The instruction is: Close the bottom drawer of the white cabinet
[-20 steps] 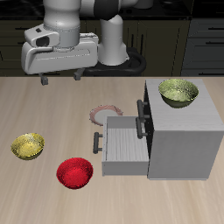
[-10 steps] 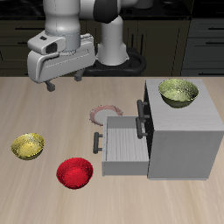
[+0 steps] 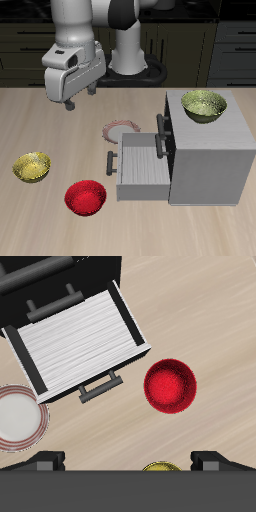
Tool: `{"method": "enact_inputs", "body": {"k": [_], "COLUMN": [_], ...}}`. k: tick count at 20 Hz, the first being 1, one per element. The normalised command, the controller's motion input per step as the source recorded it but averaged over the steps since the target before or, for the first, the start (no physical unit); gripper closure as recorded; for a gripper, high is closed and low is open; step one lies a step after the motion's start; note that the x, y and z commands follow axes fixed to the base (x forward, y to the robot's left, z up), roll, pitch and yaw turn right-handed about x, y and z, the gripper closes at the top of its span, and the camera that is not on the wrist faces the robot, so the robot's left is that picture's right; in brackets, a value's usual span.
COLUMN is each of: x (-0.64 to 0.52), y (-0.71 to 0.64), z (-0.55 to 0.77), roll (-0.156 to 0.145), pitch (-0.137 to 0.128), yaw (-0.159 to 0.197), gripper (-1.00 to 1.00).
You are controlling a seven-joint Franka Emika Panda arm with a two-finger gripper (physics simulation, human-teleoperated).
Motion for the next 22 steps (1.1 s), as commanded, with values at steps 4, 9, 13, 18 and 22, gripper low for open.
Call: {"method": "enact_inputs", "body": {"k": [4, 9, 13, 18, 22], "x": [-0.11, -0.06, -0.03, -0.04, -0.02], "y": [0.08, 0.12, 0.07, 0.02, -0.02], "z": [-0.13, -0.3, -0.19, -0.06, -0.08], "roll": [-0.009, 0.044, 0.015, -0.014, -0.02], "pitch": [-0.092, 0.092, 0.009, -0.03, -0.002], "yaw": [0.417, 0.161, 0.184, 0.224, 0.172], "gripper": [-1.0, -1.0, -1.0, -1.0, -1.0]}}
